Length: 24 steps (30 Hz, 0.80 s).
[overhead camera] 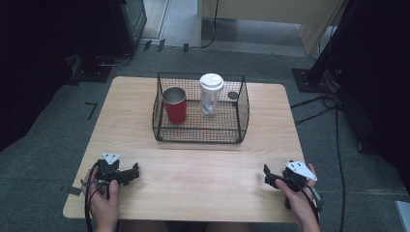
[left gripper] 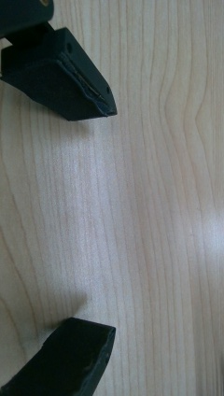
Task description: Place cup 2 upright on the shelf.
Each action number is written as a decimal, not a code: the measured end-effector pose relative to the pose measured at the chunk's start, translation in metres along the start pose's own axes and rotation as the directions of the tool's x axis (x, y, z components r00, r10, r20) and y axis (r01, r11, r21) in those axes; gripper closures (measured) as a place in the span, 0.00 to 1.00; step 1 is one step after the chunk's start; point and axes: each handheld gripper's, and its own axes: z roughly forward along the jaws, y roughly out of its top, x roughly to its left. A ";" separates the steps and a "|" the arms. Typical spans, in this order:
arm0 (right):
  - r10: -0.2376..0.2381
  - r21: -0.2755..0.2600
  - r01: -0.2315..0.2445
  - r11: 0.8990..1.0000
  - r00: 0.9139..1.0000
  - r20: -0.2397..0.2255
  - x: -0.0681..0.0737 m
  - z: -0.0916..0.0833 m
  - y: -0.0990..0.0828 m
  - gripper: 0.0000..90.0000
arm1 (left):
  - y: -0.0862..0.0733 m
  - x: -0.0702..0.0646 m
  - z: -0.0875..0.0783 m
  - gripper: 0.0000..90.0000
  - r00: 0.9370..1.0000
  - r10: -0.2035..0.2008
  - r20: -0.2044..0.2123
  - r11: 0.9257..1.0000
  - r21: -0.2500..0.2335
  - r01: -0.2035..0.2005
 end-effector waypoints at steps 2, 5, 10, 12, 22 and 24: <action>0.026 0.055 -0.025 0.998 1.000 -0.004 -0.002 -0.001 -0.002 0.00 | 0.000 0.000 0.000 0.00 1.000 0.001 0.000 1.000 0.000 -0.001; 0.054 0.146 -0.056 0.988 0.998 0.012 -0.007 0.000 -0.005 0.00 | 0.000 0.000 0.000 0.00 1.000 0.001 0.000 1.000 0.000 -0.001; 0.057 0.174 -0.065 0.983 0.997 0.051 -0.012 -0.003 -0.008 0.00 | 0.000 0.000 0.000 0.00 1.000 -0.001 0.000 1.000 0.000 0.001; 0.035 0.187 -0.049 0.981 0.996 0.078 -0.014 -0.004 -0.009 0.00 | 0.000 0.000 0.000 0.00 1.000 0.000 0.000 1.000 0.000 0.000; 0.030 0.190 -0.046 0.981 0.996 0.083 -0.027 -0.017 -0.017 0.00 | 0.000 0.000 0.000 0.00 1.000 0.000 -0.001 1.000 -0.001 0.000; 0.020 0.192 -0.033 0.981 0.997 0.069 -0.028 -0.019 -0.018 0.00 | 0.000 0.000 0.000 0.00 1.000 -0.001 -0.001 1.000 -0.002 0.001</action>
